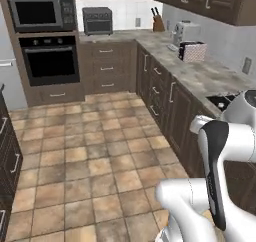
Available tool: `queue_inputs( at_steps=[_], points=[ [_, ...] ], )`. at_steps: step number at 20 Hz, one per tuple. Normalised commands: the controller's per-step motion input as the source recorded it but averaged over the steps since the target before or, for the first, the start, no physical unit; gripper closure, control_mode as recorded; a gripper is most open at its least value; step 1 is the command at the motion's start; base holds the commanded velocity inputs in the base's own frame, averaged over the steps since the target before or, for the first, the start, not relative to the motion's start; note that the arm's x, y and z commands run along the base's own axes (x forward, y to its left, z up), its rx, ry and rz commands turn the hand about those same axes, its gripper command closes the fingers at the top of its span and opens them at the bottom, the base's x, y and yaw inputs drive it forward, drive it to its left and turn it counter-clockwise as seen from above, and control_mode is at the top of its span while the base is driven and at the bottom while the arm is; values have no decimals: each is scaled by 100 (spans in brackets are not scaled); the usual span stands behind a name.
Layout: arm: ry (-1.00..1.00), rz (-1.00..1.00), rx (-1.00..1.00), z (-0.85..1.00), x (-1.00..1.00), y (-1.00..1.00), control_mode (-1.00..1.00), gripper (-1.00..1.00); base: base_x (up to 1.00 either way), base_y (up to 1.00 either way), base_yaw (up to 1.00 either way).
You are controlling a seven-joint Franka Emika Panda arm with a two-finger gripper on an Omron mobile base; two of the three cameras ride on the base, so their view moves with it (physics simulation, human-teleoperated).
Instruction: Pick the jar and candle from the dining table and place them in the open cabinet. Close the cabinet after placing the objects.
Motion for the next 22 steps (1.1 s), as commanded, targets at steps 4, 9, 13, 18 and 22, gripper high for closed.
queue_inputs(
  at_steps=[4,9,13,18,22],
  points=[
    [0,0,0,0,0,0,100,-100,-6,0,100],
    [0,0,0,0,0,0,100,-100,-5,0,100],
    [0,0,0,0,0,0,100,-100,-4,0,100],
    [0,0,0,0,0,0,100,-100,-3,-2,99],
    [0,0,0,0,0,0,100,-100,0,-7,79]
  ],
)
